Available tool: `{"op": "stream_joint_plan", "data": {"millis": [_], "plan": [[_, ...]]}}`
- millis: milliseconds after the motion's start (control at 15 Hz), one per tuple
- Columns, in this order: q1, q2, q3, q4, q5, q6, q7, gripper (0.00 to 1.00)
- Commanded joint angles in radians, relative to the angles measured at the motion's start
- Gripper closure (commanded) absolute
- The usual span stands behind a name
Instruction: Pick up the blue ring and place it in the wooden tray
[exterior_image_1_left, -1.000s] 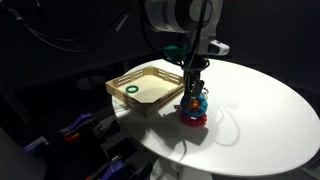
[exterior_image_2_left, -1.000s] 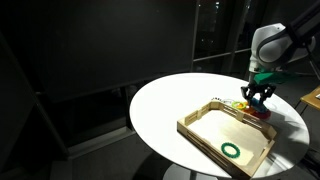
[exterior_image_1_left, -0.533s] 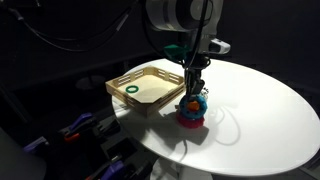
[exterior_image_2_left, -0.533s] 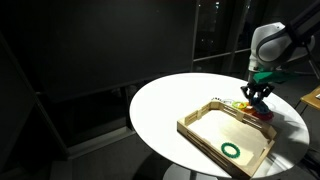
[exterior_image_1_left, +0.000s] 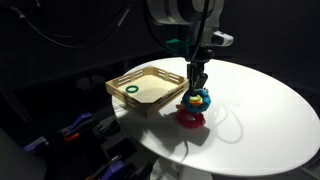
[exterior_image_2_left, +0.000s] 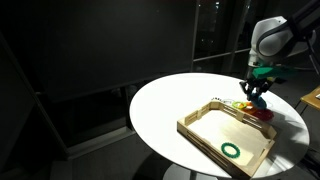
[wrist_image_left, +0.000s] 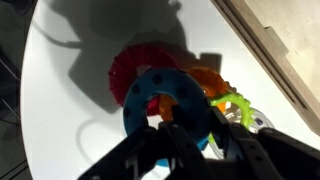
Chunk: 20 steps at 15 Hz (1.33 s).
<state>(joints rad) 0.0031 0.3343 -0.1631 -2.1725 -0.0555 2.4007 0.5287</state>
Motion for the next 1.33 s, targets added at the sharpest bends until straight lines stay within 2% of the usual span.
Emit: {"op": "stream_joint_plan", "data": {"millis": [0, 733, 1267], "plan": [[0.014, -0.055, 0.004, 0.011, 0.009, -0.049, 0.019, 0.89], [0.044, -0.142, 0.102, -0.004, 0.124, -0.114, 0.004, 0.89], [0.069, -0.133, 0.174, -0.009, 0.259, -0.104, 0.001, 0.9]]}}
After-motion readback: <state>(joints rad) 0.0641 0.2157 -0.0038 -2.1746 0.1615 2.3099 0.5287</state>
